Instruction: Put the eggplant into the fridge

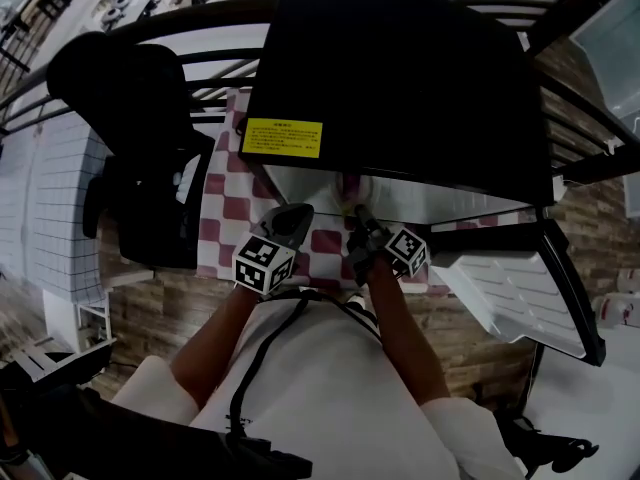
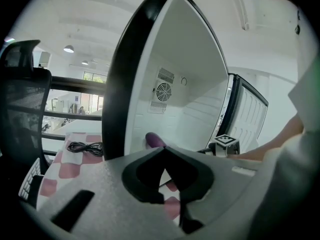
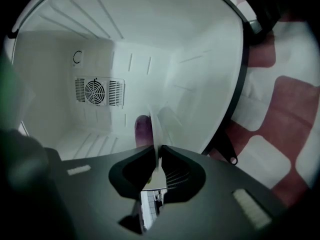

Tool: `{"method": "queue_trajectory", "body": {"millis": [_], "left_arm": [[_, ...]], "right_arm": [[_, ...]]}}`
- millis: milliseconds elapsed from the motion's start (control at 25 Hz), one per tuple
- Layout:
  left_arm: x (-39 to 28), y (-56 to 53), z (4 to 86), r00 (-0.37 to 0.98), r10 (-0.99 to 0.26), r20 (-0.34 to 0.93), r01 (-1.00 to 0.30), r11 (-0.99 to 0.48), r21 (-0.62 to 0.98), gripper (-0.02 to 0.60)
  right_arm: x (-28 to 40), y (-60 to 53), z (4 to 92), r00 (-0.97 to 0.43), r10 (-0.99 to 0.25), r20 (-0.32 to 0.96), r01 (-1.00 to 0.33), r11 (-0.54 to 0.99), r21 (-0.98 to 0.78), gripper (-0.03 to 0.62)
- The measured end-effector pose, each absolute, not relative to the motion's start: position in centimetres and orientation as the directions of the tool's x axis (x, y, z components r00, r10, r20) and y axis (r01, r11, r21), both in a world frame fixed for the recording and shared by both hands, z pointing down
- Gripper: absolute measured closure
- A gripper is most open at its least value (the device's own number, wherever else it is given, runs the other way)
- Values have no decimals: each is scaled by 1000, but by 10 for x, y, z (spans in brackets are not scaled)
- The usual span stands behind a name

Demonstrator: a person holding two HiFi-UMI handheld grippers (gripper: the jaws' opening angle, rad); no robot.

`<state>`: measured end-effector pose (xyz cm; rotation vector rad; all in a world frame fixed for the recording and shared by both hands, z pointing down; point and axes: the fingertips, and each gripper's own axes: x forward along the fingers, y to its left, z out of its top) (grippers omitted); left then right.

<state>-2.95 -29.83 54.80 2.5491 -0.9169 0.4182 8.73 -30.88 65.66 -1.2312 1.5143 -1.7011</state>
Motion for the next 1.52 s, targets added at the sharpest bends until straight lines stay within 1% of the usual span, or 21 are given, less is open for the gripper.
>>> {"method": "queue_trajectory", "body": {"millis": [400,680,1520], "left_arm": [[-40,-307,552,724,-553,413,-676,-687,264,577],[-41,-304,554,727,-541,422,-671,-691,269,577],[-44,-293,565,724,-531,441,-673,-683,283,577]], "right_arm": [[47,-333,668,-441,-851,284,-153,-240,-959,551],[34,-342,674,-440,-847,298,-150,-258,-955,551],[34,-348,683,-403,-842,359,-167,-318,-933,553]]}}
